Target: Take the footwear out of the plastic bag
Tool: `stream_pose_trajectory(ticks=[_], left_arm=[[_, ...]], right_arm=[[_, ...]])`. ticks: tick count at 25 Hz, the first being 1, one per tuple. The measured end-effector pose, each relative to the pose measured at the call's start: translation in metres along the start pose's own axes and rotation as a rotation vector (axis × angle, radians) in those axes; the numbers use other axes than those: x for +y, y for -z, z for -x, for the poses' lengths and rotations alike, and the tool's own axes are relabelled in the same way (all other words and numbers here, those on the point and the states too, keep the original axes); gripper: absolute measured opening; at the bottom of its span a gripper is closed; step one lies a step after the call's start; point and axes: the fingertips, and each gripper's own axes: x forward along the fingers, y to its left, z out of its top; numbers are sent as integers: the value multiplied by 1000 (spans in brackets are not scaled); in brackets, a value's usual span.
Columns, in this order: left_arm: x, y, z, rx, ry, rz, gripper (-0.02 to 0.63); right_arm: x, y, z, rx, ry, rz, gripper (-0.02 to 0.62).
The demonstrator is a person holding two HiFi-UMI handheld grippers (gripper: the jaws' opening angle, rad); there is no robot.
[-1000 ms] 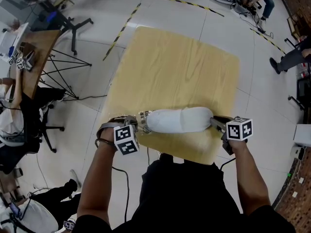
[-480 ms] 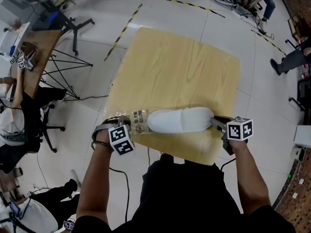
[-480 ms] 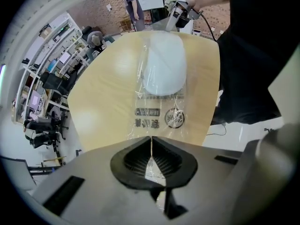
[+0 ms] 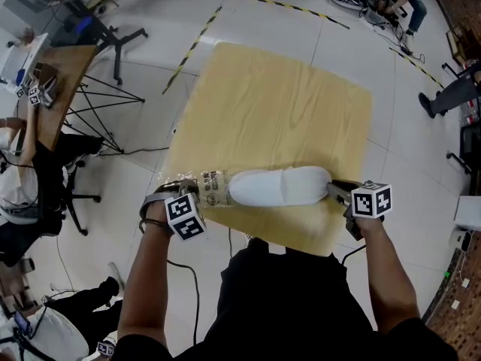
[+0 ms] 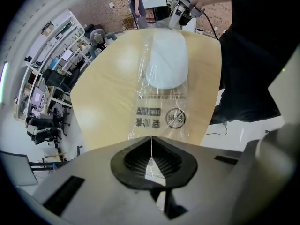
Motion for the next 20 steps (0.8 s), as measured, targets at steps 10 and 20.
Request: stream_pose_trajectory(ticks=[10, 20], left_arm=[[-1, 11, 1, 14, 0, 14, 11], [9, 30, 6, 49, -30, 39, 9]], right_arm=[[0, -1, 2, 4, 5, 3, 75], [-2, -2, 2, 0, 11, 2, 75]])
